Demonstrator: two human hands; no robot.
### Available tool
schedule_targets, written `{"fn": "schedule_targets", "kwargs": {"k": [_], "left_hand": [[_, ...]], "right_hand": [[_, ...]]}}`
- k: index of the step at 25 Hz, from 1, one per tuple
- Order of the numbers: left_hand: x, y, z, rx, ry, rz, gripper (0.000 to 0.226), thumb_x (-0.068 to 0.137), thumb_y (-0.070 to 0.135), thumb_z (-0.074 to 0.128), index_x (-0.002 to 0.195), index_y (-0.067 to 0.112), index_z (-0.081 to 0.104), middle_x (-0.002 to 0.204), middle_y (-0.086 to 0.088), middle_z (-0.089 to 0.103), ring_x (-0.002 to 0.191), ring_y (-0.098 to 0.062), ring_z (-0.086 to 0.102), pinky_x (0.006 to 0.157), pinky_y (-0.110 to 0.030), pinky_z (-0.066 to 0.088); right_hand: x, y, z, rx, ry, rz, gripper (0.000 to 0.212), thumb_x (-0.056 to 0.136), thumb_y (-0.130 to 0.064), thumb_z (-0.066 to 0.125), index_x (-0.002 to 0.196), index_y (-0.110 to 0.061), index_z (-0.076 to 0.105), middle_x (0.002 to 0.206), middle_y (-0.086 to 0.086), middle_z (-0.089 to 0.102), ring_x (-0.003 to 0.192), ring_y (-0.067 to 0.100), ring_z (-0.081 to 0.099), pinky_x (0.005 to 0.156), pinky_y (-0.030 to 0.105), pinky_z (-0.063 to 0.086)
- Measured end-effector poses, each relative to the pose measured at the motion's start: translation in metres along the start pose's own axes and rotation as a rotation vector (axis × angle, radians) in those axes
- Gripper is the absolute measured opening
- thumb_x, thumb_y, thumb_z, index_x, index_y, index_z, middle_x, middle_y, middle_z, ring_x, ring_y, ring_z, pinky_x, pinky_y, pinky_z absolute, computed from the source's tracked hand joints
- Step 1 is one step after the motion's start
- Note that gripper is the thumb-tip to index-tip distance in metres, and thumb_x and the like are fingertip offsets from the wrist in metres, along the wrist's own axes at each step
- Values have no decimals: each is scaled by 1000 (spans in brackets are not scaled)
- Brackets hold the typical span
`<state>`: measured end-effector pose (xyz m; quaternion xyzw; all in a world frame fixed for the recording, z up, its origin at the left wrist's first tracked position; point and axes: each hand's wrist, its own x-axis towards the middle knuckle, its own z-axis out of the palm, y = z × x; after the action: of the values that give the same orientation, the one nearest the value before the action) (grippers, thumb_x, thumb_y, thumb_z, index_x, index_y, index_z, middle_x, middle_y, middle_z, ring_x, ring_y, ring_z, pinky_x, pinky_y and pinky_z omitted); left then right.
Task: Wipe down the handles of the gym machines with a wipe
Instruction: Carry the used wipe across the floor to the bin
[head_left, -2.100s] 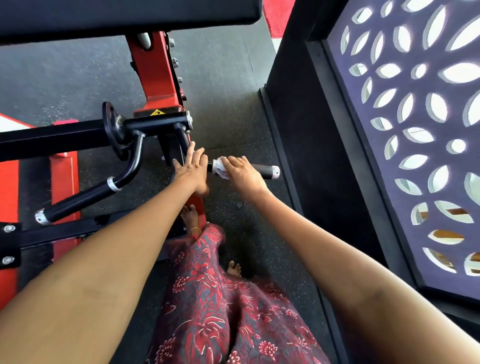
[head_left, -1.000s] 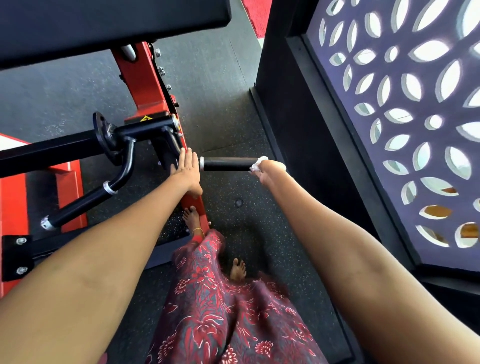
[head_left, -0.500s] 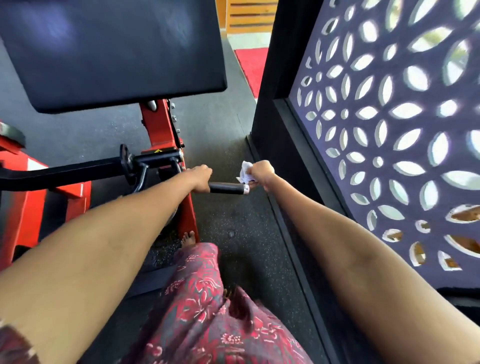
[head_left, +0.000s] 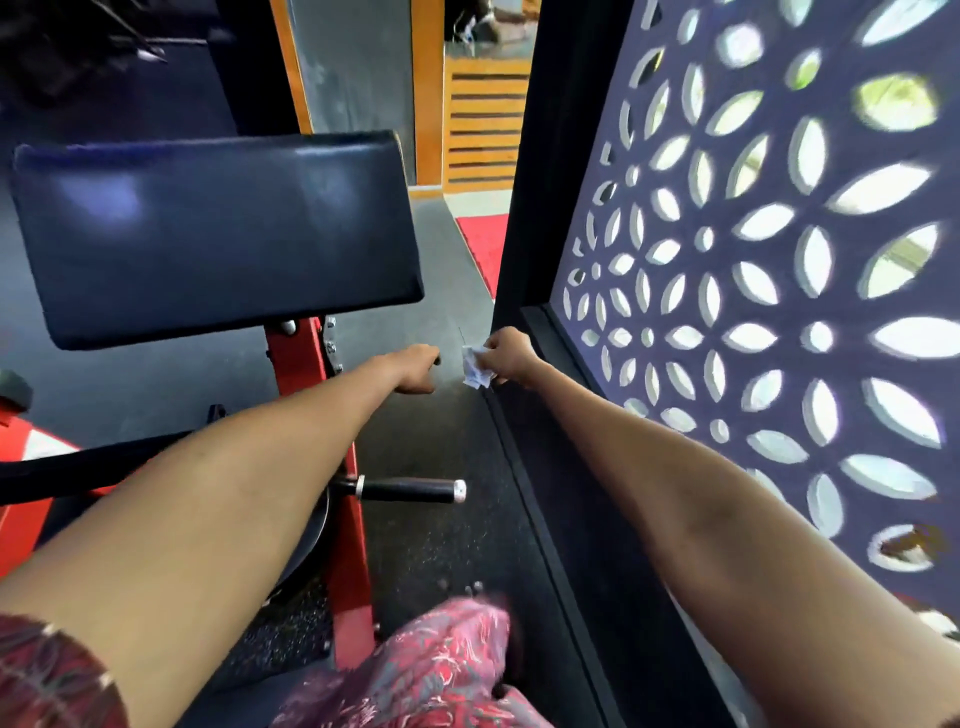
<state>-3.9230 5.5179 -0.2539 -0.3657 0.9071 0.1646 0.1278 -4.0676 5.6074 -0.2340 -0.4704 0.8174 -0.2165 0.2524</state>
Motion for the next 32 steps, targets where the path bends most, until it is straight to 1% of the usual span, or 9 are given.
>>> {"fn": "schedule_targets", "kwargs": {"k": [2, 5, 8, 12, 16, 18, 21, 27, 32], "left_hand": [[25, 0, -17, -32, 22, -28, 54, 89, 17, 62, 137, 4, 41, 141, -15, 44, 127, -30, 44, 102, -35, 38], [68, -1, -55, -103, 91, -74, 45, 88, 18, 62, 130, 6, 50, 132, -14, 53, 119, -29, 51, 95, -34, 43], [95, -9, -94, -89, 120, -106, 31, 88, 17, 59, 117, 7, 59, 117, -13, 60, 107, -29, 56, 86, -34, 45], [109, -34, -137, -88, 245, -197, 22, 88, 19, 57, 107, 13, 67, 112, -10, 65, 101, -29, 60, 87, -36, 50], [95, -74, -162, -56, 340, -345, 21, 87, 19, 56, 106, 16, 66, 114, -6, 64, 106, -26, 59, 85, -31, 47], [85, -99, -168, -59, 368, -466, 20, 86, 20, 56, 103, 18, 66, 115, -6, 64, 106, -27, 59, 87, -32, 47], [70, -136, -185, -66, 425, -639, 20, 86, 21, 55, 104, 17, 64, 115, -5, 63, 107, -26, 58, 87, -33, 46], [52, -182, -209, -111, 493, -881, 28, 89, 22, 56, 116, 16, 57, 123, -4, 56, 108, -27, 55, 85, -34, 44], [47, -223, -224, -225, 523, -950, 33, 88, 18, 60, 120, 13, 56, 124, -6, 57, 110, -24, 55, 94, -38, 45]], "right_hand": [[27, -6, -13, -30, -7, -57, 30, 85, -16, 58, 57, -9, 48, 51, 1, 53, 57, 16, 49, 54, 27, 41], [78, -23, -36, -92, -50, -182, 19, 86, -25, 63, 81, -6, 61, 79, 12, 62, 77, 23, 56, 65, 28, 40], [124, -44, -59, -168, -82, -310, 17, 83, -13, 61, 91, 0, 68, 94, 17, 68, 79, 23, 55, 58, 24, 33], [169, -74, -79, -113, -56, -462, 16, 84, -10, 56, 79, -3, 70, 75, 11, 62, 70, 17, 49, 49, 22, 30], [206, -118, -76, -108, -87, -612, 27, 84, -9, 53, 58, -10, 57, 63, 7, 52, 68, 20, 46, 56, 26, 30], [224, -145, -70, -131, -108, -710, 20, 83, -7, 54, 65, -4, 64, 73, 19, 62, 70, 24, 49, 61, 25, 29], [251, -193, -62, -161, -169, -873, 16, 81, -6, 56, 81, 2, 70, 86, 20, 68, 77, 28, 57, 63, 24, 27], [304, -262, -53, -134, -301, -1035, 40, 72, -30, 50, 87, -1, 72, 87, 11, 70, 81, 18, 59, 64, 22, 32], [336, -313, -43, -160, -399, -1133, 25, 82, -7, 50, 94, -4, 72, 90, 15, 69, 79, 23, 58, 63, 25, 40]]}}
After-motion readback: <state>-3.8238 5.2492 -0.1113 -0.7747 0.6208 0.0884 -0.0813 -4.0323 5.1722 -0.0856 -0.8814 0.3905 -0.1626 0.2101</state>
